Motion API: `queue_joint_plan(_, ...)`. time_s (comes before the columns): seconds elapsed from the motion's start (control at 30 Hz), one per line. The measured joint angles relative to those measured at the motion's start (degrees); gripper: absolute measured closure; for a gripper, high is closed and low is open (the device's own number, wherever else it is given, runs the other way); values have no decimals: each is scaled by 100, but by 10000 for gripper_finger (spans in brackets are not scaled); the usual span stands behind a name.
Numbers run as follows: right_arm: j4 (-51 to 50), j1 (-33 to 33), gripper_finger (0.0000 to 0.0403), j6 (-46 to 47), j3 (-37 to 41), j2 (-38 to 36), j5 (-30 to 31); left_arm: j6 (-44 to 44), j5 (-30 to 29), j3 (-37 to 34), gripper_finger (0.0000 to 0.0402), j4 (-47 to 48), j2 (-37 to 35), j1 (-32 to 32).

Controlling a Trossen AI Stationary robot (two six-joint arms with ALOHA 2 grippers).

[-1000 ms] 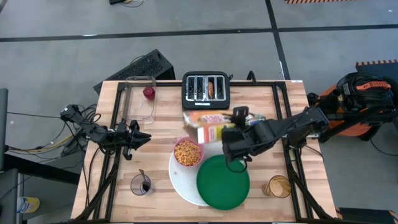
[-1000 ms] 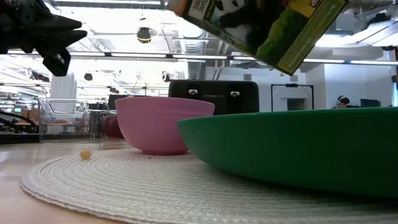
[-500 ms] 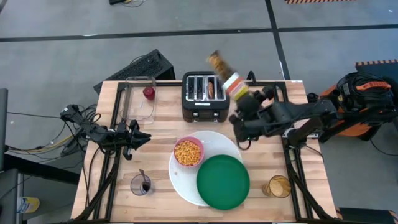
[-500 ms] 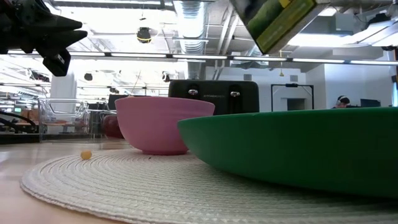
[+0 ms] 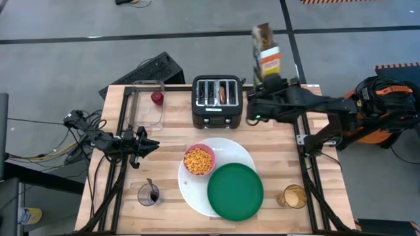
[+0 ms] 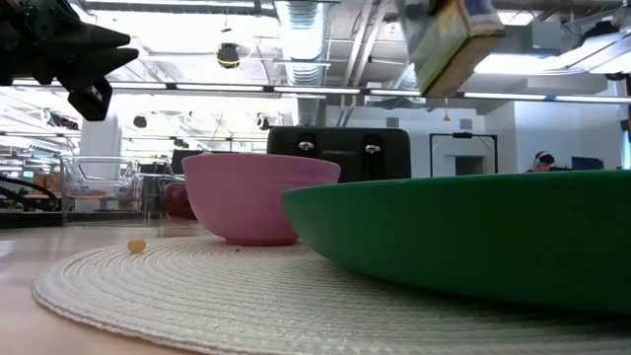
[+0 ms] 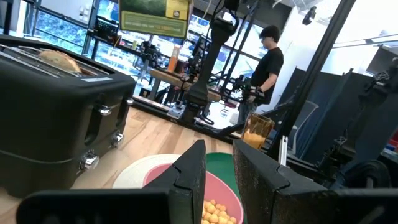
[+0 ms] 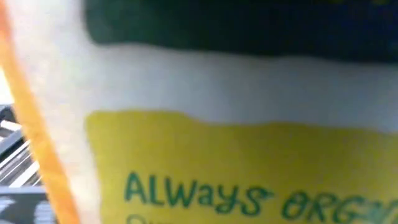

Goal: Arrange a breakfast setting
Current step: Pour the cereal into the pink bowl

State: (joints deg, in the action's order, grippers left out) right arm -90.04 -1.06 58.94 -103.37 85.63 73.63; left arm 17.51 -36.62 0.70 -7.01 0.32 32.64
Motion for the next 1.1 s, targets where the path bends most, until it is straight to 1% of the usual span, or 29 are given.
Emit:
queue_joint_plan(0.13, -11, 19, 182, 163, 537, -737, 66, -245, 2, 0, 333, -11, 0, -1)
queue_joint_plan(0.2, 3, 12, 182, 536, 932, -1142, 240, -409, 1, 1, 333, -42, 1, 0)
queue_joint_plan(0.37, 145, -11, 182, 1315, 2229, -2030, 470, -456, 0, -1, 333, -44, 0, -1)
queue_joint_plan(0.47, 756, -74, 182, 1496, 3083, -2271, 616, -449, -58, 1, 333, -44, 1, 1)
queue_joint_plan(0.6, 1958, -32, 182, 1522, 4217, -2265, 911, -452, -422, -1, 333, -44, 0, -1)
queue_joint_plan(0.7, 2770, 8, 182, 1516, 4897, -2084, 1539, -455, -615, -1, 333, -51, 0, -1)
queue_joint_plan(0.73, 3018, 10, 182, 1506, 5047, -1978, 1637, -454, -625, 1, 333, -59, 2, 0)
queue_joint_plan(0.83, 3472, 113, 182, 1485, 5312, -1658, 1633, -476, -633, 0, 333, -240, 2, -1)
queue_joint_plan(0.9, 3721, 191, 182, 1529, 5462, -1414, 1641, -723, -734, 1, 333, -458, 0, 1)
queue_joint_plan(1.0, 3813, 331, 182, 1957, 5604, -1034, 1627, -1257, -898, 35, 333, -693, 2, 0)
queue_joint_plan(1.1, 3862, 415, 182, 2294, 5593, -688, 1634, -1547, -1053, 161, 333, -705, 2, -1)
